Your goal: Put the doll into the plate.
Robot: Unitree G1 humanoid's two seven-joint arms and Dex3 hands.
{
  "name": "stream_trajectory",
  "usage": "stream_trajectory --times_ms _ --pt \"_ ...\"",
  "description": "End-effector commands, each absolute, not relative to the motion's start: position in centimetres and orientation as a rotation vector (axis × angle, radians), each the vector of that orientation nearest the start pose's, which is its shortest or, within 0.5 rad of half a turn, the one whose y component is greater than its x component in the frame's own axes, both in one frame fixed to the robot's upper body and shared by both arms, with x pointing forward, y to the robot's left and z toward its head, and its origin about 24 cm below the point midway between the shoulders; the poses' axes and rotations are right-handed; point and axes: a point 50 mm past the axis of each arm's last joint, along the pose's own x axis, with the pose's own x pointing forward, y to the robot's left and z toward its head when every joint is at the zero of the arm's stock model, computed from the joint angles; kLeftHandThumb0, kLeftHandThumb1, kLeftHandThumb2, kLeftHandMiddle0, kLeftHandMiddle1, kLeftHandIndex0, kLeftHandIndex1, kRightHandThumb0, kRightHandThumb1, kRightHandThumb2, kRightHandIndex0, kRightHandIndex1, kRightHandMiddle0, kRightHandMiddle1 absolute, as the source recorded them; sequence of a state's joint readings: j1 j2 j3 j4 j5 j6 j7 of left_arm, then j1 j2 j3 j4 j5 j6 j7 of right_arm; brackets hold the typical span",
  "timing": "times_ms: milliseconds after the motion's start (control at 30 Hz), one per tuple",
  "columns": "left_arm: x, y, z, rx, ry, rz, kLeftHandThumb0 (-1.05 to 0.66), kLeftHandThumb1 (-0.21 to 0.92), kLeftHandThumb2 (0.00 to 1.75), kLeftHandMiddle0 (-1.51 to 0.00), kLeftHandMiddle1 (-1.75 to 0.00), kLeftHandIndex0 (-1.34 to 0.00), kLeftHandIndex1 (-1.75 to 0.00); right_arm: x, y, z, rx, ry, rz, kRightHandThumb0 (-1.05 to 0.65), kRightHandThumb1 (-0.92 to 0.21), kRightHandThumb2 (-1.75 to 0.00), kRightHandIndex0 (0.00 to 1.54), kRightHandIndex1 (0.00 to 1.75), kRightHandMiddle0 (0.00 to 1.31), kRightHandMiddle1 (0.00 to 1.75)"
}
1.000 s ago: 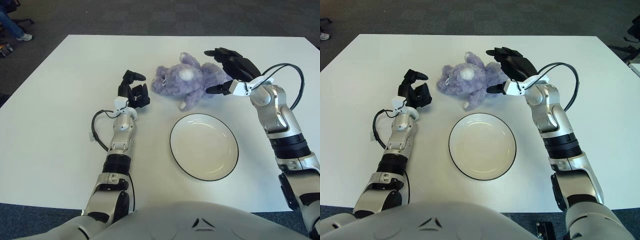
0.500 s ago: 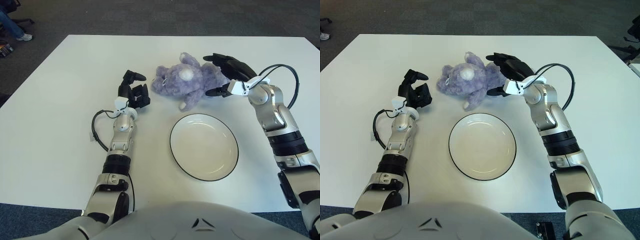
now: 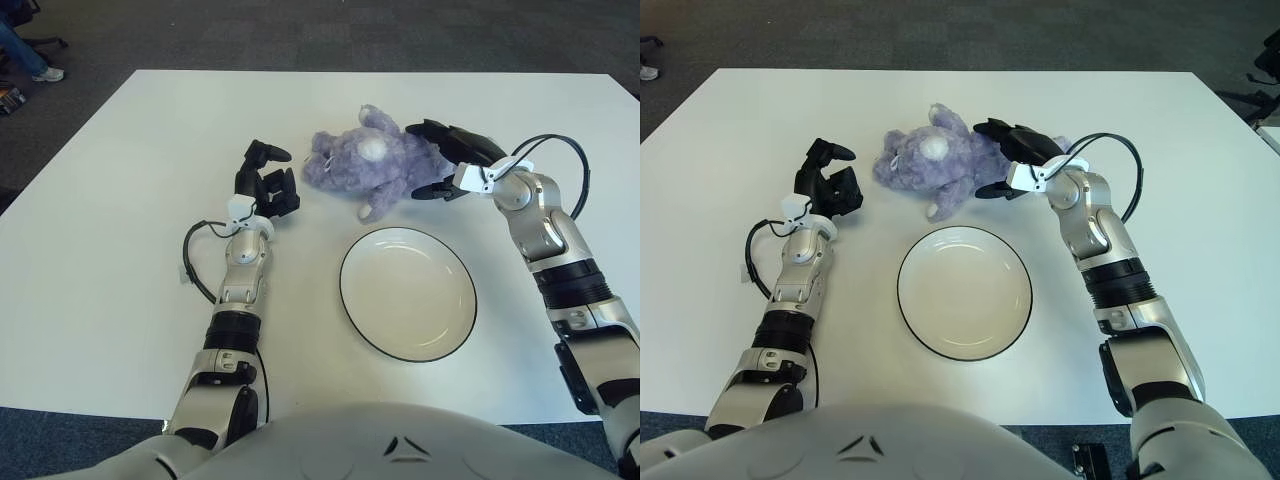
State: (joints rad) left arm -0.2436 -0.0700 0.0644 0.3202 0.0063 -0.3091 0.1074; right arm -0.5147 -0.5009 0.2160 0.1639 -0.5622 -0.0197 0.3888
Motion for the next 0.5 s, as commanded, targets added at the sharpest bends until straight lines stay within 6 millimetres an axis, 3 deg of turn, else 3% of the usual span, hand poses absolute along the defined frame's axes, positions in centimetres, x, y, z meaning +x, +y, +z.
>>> stream_trajectory --times_ms 0,467 --pt "27.6 14.0 2.5 -0.080 -0.095 0.122 -0.42 0.50 1.09 -1.17 -1.75 -0.47 -1.75 33.7 -16.2 13.5 -1.173 -0.143 0.457 -0.99 -0.74 -0.37 0.00 0.43 0.00 0.44" --pt "27.5 13.9 2.6 -0.077 -0.100 0.124 -0.42 0.49 1.09 -1.17 -1.75 -0.47 -1.75 34.5 -15.8 11.6 -1.171 -0.090 0.468 -0.96 -0.74 -0.36 0.00 0.52 0.00 0.43"
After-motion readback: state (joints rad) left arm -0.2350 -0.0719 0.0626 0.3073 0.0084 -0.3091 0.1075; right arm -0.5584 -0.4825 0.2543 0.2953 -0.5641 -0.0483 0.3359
